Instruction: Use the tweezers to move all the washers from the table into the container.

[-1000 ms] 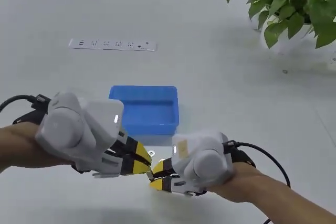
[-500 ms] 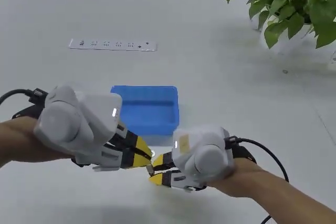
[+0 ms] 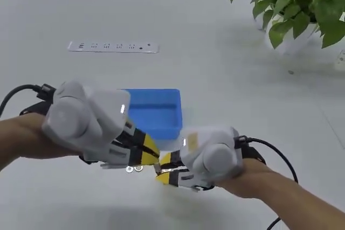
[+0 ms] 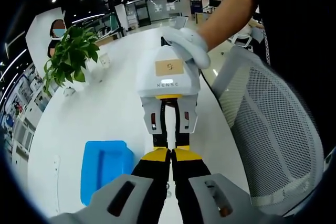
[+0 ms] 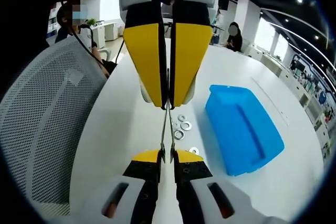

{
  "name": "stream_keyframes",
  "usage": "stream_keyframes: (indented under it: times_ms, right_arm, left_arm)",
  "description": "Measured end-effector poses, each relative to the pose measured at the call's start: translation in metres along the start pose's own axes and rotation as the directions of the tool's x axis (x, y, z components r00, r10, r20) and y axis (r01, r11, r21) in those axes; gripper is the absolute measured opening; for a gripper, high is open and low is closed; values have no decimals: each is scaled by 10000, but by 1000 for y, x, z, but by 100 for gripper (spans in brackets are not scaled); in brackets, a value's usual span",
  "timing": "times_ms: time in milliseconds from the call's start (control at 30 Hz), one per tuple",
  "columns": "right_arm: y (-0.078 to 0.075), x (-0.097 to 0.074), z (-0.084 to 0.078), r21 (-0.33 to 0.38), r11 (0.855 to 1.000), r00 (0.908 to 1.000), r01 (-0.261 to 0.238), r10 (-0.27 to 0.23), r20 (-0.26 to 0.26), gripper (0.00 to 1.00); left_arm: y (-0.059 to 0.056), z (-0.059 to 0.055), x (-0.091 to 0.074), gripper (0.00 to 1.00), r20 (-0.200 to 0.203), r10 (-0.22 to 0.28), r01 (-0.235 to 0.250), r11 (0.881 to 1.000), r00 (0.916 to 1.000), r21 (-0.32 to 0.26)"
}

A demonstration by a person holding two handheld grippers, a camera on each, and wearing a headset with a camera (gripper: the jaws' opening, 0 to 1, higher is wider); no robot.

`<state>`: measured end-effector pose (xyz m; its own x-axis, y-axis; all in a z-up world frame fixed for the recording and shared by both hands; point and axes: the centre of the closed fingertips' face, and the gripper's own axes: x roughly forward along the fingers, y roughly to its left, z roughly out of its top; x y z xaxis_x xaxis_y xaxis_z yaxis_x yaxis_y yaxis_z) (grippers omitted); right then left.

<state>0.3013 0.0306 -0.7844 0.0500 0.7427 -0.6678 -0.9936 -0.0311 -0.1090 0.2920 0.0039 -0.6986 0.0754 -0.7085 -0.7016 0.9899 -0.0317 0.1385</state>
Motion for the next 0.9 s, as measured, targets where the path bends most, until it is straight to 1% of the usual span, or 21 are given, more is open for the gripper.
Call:
stream_keyframes:
  times_ms: [233,433,633,867,900]
  right_arm:
    - [-6,-2,-5,88,9999,9999,134,-133,-41,11]
    - [-10,-2,-8,141,9997,9997,221,-220,-82,11]
    - [-12,-2,-12,206,9995,9996,246,-243,-149,11]
    - [-12,-1,-18,244,9995,9994,208,-200,-296,12]
    - [-12,-1,-18,245,9995,9994,216,-209,-290,12]
  left_arm:
    - [5,3,4,5,34,-34,34,10000,10000,50]
    - [11,2,8,5,42,-78,78,9999,10000,63]
    - [16,-2,13,5,26,-186,186,9998,9998,62]
    - [17,-2,19,5,-38,-301,301,9995,9995,60]
    - [18,-2,19,5,4,-303,303,9995,9995,30]
